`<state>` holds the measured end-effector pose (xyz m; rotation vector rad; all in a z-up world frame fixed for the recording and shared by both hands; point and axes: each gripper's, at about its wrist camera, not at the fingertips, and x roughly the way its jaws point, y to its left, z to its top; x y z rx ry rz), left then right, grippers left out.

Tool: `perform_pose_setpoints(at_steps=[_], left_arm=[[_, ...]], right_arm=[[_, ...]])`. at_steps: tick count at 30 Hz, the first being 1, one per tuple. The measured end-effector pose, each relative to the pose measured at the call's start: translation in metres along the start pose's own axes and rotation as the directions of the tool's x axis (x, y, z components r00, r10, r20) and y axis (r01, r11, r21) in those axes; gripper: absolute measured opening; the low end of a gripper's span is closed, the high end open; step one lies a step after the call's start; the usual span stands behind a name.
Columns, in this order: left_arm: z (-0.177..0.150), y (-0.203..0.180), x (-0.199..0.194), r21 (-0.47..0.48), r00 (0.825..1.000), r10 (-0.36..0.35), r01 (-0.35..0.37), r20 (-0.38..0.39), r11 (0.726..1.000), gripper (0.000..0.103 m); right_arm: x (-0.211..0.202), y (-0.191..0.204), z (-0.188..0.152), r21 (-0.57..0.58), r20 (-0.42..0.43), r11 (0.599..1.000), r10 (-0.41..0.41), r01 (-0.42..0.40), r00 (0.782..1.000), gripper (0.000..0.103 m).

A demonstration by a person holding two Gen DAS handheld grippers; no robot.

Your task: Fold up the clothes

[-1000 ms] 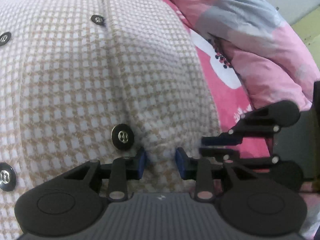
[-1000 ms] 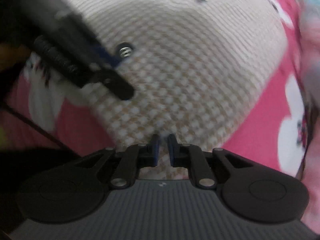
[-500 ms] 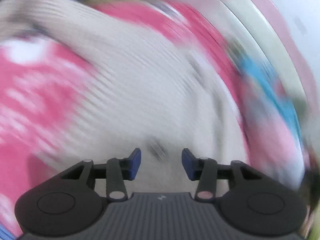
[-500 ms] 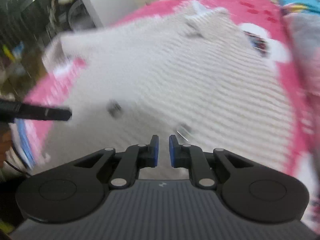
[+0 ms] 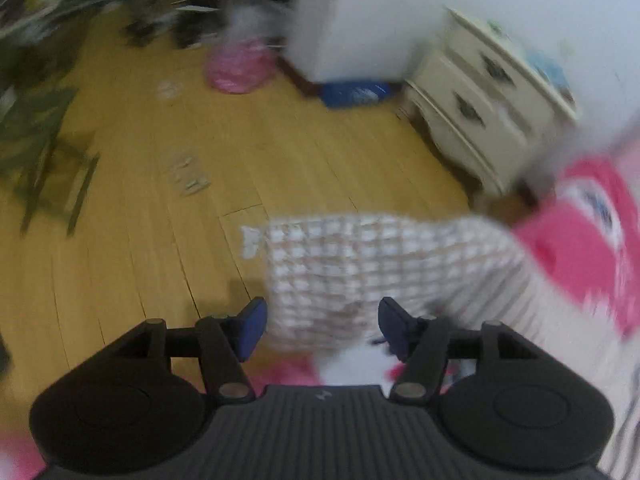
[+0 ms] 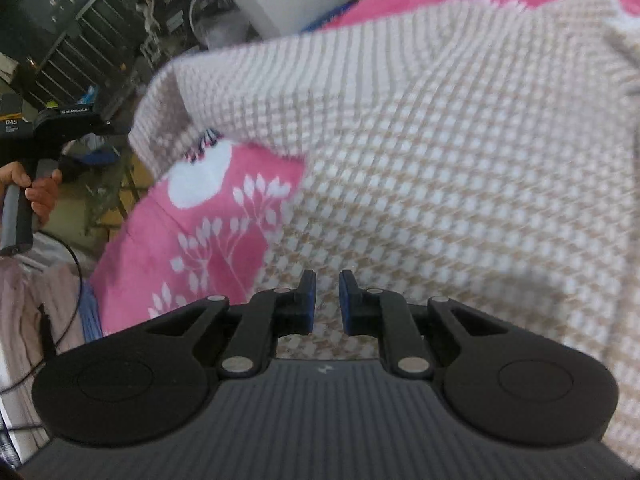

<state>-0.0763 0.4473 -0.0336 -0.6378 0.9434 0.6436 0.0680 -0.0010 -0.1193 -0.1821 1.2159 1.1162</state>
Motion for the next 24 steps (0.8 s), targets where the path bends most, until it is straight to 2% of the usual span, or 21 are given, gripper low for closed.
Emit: perform_pose_setpoints(at_steps=[2, 4, 6, 10, 12, 17, 21, 22, 24], left_arm=[[0.002, 0.007, 0.016, 0.103, 0.997, -0.054, 0.059, -0.056, 0.993, 0.069], [0.002, 0.019, 0.028, 0.145, 0.996, -0.081, 0.087, -0.048, 0.986, 0.074], [0.0, 0.025, 0.042, 0.147, 0.995, -0.093, 0.098, -0.04, 0.984, 0.077], [-0.005, 0.025, 0.07, 0.137, 0.983, -0.167, 0.175, -0.072, 0.975, 0.079], [-0.006, 0.03, 0.079, 0.133, 0.978, -0.199, 0.205, -0.058, 0.97, 0.08], [0.0, 0.052, 0.094, 0.005, 0.961, -0.276, 0.276, -0.002, 0.961, 0.08], [0.004, 0.06, 0.093, -0.073, 0.935, -0.343, 0.35, 0.092, 0.934, 0.075], [0.005, 0.061, 0.093, -0.089, 0.929, -0.356, 0.365, 0.101, 0.927, 0.072], [0.006, 0.066, 0.094, -0.157, 0.92, -0.377, 0.39, 0.105, 0.907, 0.072]], right_arm=[[0.006, 0.005, -0.006, -0.015, -0.03, 1.0, -0.02, 0.02, 0.999, 0.012], [0.01, 0.009, -0.011, -0.037, -0.053, 0.999, -0.042, 0.04, 0.998, 0.012], [0.013, 0.01, -0.01, -0.043, -0.061, 0.998, -0.047, 0.045, 0.997, 0.012], [0.017, 0.011, -0.009, -0.031, -0.076, 0.998, -0.06, 0.058, 0.995, 0.012], [0.017, 0.014, -0.011, -0.045, -0.081, 0.996, -0.075, 0.072, 0.994, 0.013], [0.019, 0.026, -0.016, -0.116, -0.084, 0.987, -0.122, 0.112, 0.989, 0.014], [0.019, 0.031, -0.019, -0.132, -0.081, 0.983, -0.138, 0.127, 0.987, 0.015], [0.019, 0.031, -0.02, -0.13, -0.078, 0.983, -0.139, 0.128, 0.987, 0.015], [0.019, 0.031, -0.021, -0.124, -0.075, 0.983, -0.143, 0.133, 0.987, 0.015]])
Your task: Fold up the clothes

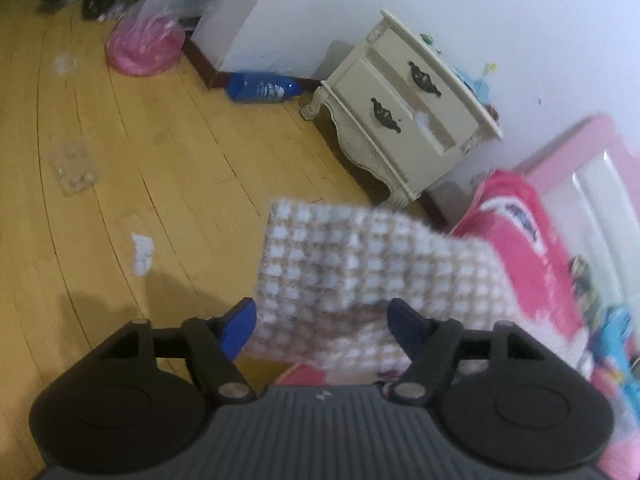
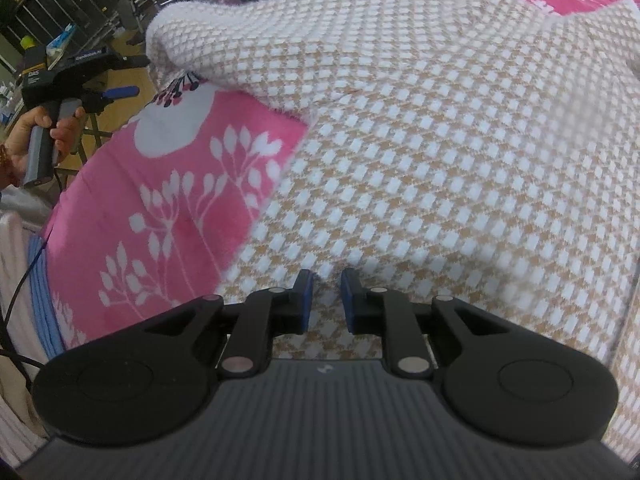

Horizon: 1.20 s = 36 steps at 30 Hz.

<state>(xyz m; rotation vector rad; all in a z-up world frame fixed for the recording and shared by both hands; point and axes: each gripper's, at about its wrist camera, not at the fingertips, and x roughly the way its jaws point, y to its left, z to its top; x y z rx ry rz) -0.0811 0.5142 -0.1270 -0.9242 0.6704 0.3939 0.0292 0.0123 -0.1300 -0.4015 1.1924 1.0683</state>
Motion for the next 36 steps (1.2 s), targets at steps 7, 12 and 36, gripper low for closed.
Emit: perform_pose_setpoints(at_steps=[7, 12, 36], left_arm=[[0.009, 0.032, 0.006, -0.48, 0.992, -0.12, 0.088, -0.037, 0.873, 0.082], [0.018, 0.023, 0.015, -0.594, 0.98, -0.189, 0.116, -0.062, 0.796, 0.083], [-0.117, -0.321, -0.144, 0.279, 0.98, -0.188, 0.161, 0.069, 0.947, 0.01]], right_arm=[[0.003, 0.001, -0.002, 0.024, 0.008, 1.0, -0.003, 0.002, 1.0, 0.017], [0.004, -0.001, -0.004, 0.03, 0.021, 1.0, 0.004, -0.004, 1.0, 0.017], [-0.051, -0.05, -0.042, 0.323, 0.258, 0.927, 0.109, -0.192, 0.96, 0.02]])
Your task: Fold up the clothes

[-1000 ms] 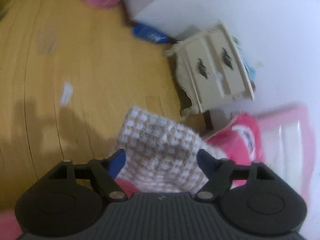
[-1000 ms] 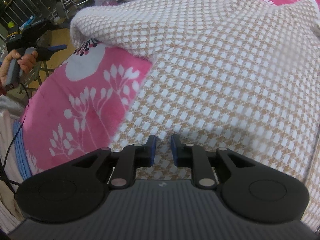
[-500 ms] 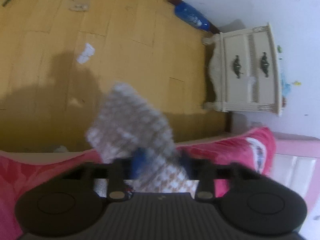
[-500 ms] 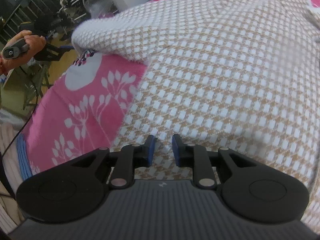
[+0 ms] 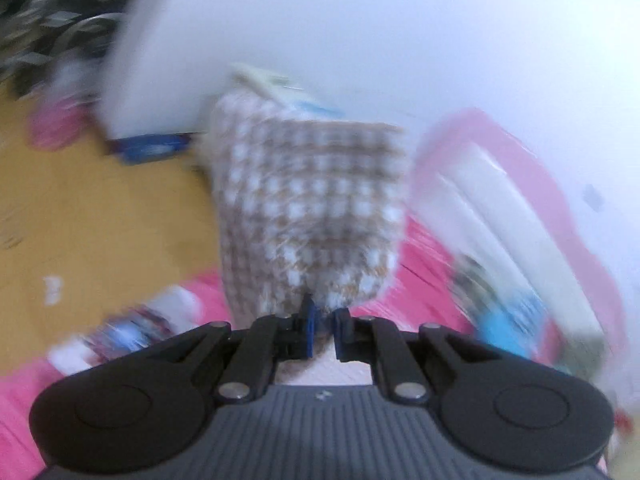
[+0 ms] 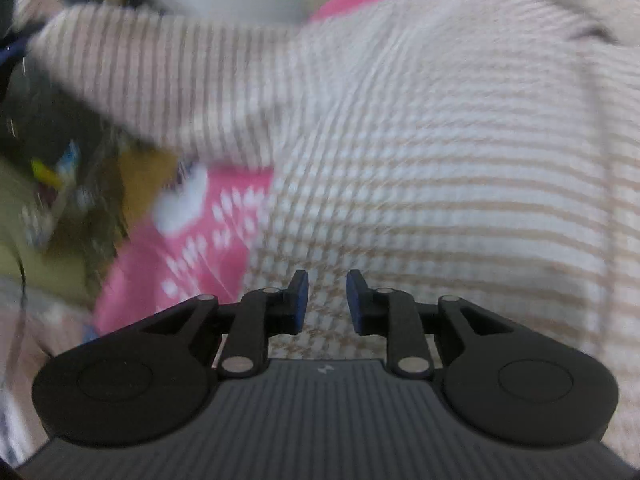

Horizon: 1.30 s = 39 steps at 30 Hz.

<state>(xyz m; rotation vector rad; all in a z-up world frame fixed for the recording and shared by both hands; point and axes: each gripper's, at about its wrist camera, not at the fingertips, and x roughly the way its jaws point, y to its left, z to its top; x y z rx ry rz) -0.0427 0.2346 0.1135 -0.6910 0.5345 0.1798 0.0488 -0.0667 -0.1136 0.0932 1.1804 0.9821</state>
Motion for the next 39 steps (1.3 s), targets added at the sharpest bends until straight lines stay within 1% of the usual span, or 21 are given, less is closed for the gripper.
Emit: perform_pose_setpoints(at_steps=[3, 4, 5, 6, 7, 9, 11, 13, 15, 18, 19, 20, 22, 26, 28, 32, 33, 34, 36, 38, 39], left_arm=[[-0.075, -0.051, -0.007, 0.083, 0.993, -0.055, 0.063, -0.1, 0.995, 0.013], [-0.102, -0.06, -0.005, 0.095, 0.987, -0.058, 0.073, -0.15, 0.993, 0.016], [-0.126, -0.065, -0.002, 0.118, 0.978, -0.052, 0.077, -0.2, 0.99, 0.025], [-0.155, -0.067, 0.001, 0.151, 0.966, -0.031, 0.071, -0.257, 0.986, 0.029], [-0.179, -0.067, 0.003, 0.179, 0.954, -0.007, 0.064, -0.301, 0.982, 0.039], [-0.22, -0.059, -0.001, 0.214, 0.929, 0.047, 0.035, -0.368, 0.976, 0.042], [-0.239, -0.048, -0.008, 0.214, 0.906, 0.082, 0.01, -0.415, 0.977, 0.042], [-0.24, -0.04, -0.013, 0.197, 0.9, 0.105, -0.021, -0.423, 0.98, 0.043], [-0.233, -0.03, -0.018, 0.193, 0.908, 0.124, -0.048, -0.4, 0.98, 0.046], [-0.21, -0.025, 0.004, 0.214, 0.923, 0.135, -0.059, -0.361, 0.975, 0.052], [-0.206, -0.025, 0.014, 0.228, 0.926, 0.128, -0.047, -0.356, 0.973, 0.056], [-0.201, -0.026, 0.022, 0.241, 0.922, 0.121, -0.031, -0.367, 0.97, 0.061], [-0.194, -0.03, 0.038, 0.238, 0.9, 0.123, -0.022, -0.418, 0.971, 0.061], [-0.198, -0.016, 0.054, 0.085, 0.879, 0.078, -0.043, -0.471, 0.995, 0.061], [-0.206, -0.006, 0.058, 0.025, 0.87, 0.064, -0.059, -0.489, 0.998, 0.061], [-0.217, 0.018, 0.063, -0.055, 0.847, 0.078, -0.125, -0.526, 0.991, 0.06], [-0.217, 0.025, 0.063, -0.076, 0.842, 0.081, -0.144, -0.533, 0.987, 0.06], [-0.217, 0.033, 0.062, -0.1, 0.837, 0.083, -0.162, -0.541, 0.982, 0.059], [-0.213, 0.048, 0.057, -0.159, 0.839, 0.067, -0.18, -0.54, 0.971, 0.059], [-0.206, 0.062, 0.05, -0.222, 0.848, 0.031, -0.173, -0.528, 0.959, 0.059], [-0.203, 0.068, 0.046, -0.246, 0.853, 0.015, -0.167, -0.521, 0.955, 0.059]], right_arm=[[-0.06, -0.025, -0.011, 0.105, 0.113, 0.994, 0.024, -0.036, 0.993, 0.021], [-0.081, -0.035, -0.018, 0.134, 0.148, 0.99, 0.022, -0.042, 0.989, 0.022], [-0.101, -0.045, -0.025, 0.156, 0.176, 0.987, 0.009, -0.037, 0.984, 0.022], [-0.116, -0.054, -0.032, 0.171, 0.192, 0.985, -0.004, -0.03, 0.981, 0.024], [-0.132, -0.065, -0.041, 0.186, 0.201, 0.982, -0.026, -0.013, 0.979, 0.025], [-0.152, -0.083, -0.058, 0.211, 0.196, 0.977, -0.08, 0.038, 0.977, 0.026], [-0.166, -0.099, -0.076, 0.232, 0.172, 0.969, -0.122, 0.08, 0.978, 0.027], [-0.175, -0.108, -0.091, 0.254, 0.153, 0.962, -0.143, 0.101, 0.978, 0.027], [-0.183, -0.114, -0.105, 0.286, 0.147, 0.955, -0.13, 0.083, 0.981, 0.027], [-0.19, -0.117, -0.117, 0.363, 0.157, 0.932, -0.078, 0.016, 0.985, 0.028], [-0.19, -0.118, -0.117, 0.383, 0.167, 0.924, -0.059, -0.009, 0.984, 0.029], [-0.19, -0.116, -0.116, 0.387, 0.178, 0.922, -0.051, -0.022, 0.983, 0.03], [-0.188, -0.117, -0.11, 0.385, 0.2, 0.922, -0.044, -0.037, 0.979, 0.036], [-0.174, -0.128, -0.077, 0.371, 0.232, 0.928, -0.068, -0.023, 0.97, 0.049], [-0.16, -0.138, -0.06, 0.39, 0.215, 0.921, -0.071, -0.019, 0.974, 0.057], [-0.122, -0.15, -0.033, 0.379, 0.13, 0.925, -0.055, 0.001, 0.99, 0.057], [-0.114, -0.15, -0.028, 0.363, 0.108, 0.932, -0.045, 0.003, 0.993, 0.056], [-0.111, -0.147, -0.025, 0.333, 0.099, 0.943, -0.039, 0.004, 0.994, 0.042], [-0.114, -0.134, -0.023, 0.255, 0.105, 0.967, -0.017, -0.011, 0.994, 0.017], [-0.127, -0.112, -0.025, 0.131, 0.137, 0.99, 0.034, -0.052, 0.99, 0.013], [-0.136, -0.093, -0.03, 0.032, 0.146, 0.996, 0.074, -0.079, 0.987, 0.013]])
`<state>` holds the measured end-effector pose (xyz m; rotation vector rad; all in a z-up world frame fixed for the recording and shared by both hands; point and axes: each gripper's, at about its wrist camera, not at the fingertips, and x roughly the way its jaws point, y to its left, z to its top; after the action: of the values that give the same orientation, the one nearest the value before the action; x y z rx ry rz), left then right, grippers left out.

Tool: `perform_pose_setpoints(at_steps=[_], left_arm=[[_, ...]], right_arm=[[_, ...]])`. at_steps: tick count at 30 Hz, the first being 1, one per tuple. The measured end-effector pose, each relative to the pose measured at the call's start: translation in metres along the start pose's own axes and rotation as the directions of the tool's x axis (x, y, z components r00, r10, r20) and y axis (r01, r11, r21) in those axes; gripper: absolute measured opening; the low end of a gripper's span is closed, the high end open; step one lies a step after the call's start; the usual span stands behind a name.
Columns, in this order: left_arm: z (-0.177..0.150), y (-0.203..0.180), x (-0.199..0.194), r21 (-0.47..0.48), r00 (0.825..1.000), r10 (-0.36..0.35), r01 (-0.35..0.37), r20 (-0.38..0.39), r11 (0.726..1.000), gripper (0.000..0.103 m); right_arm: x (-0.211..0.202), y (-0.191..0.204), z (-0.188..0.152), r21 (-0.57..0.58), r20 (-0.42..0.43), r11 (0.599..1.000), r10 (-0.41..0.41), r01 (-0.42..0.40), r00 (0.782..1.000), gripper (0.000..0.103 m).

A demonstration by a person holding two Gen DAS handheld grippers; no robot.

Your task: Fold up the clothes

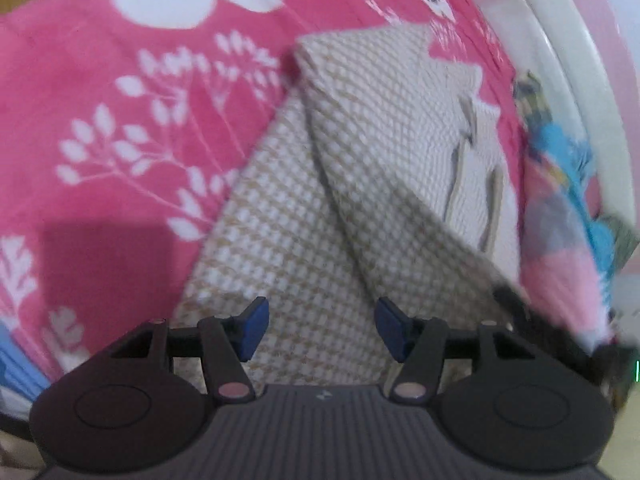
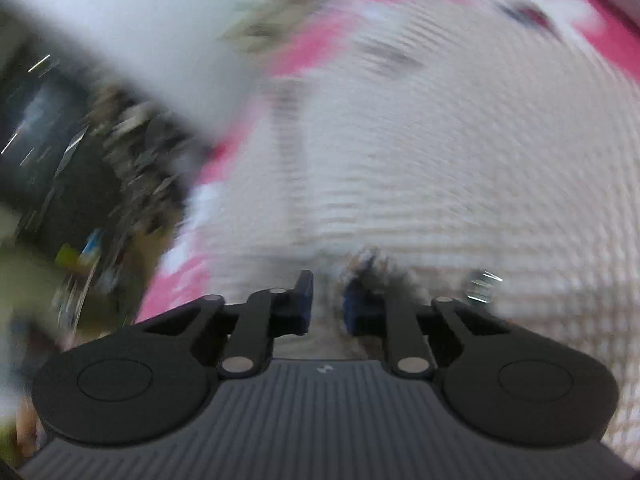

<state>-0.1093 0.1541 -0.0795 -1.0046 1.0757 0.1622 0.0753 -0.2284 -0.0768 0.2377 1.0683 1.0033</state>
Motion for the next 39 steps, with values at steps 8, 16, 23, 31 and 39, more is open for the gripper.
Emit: perform_pose_setpoints(at_steps=[8, 16, 23, 31, 39], left_arm=[[-0.008, 0.029, -0.009, -0.05, 0.998, -0.056, 0.054, -0.039, 0.997, 0.063], [-0.04, 0.021, 0.012, 0.099, 0.992, -0.024, 0.036, -0.12, 0.994, 0.063], [-0.061, -0.003, 0.032, 0.264, 0.984, 0.001, 0.047, -0.178, 0.963, 0.058], [-0.071, -0.014, 0.054, 0.348, 0.983, 0.067, -0.005, -0.168, 0.938, 0.032], [-0.075, -0.007, 0.046, 0.418, 0.984, 0.001, 0.075, -0.179, 0.905, 0.017]], right_arm=[[-0.003, 0.131, -0.094, -0.586, -0.37, 0.771, 0.018, -0.248, 0.929, 0.019], [-0.019, 0.11, -0.104, -0.344, -0.384, 0.904, 0.111, -0.254, 0.916, 0.038], [-0.015, 0.043, -0.059, 0.034, -0.138, 0.999, 0.02, -0.015, 0.99, 0.049], [0.085, 0.031, 0.005, 0.072, -0.107, 0.996, -0.051, 0.059, 0.993, 0.049], [0.187, 0.027, 0.09, 0.01, -0.095, 0.996, -0.084, 0.085, 0.992, 0.048]])
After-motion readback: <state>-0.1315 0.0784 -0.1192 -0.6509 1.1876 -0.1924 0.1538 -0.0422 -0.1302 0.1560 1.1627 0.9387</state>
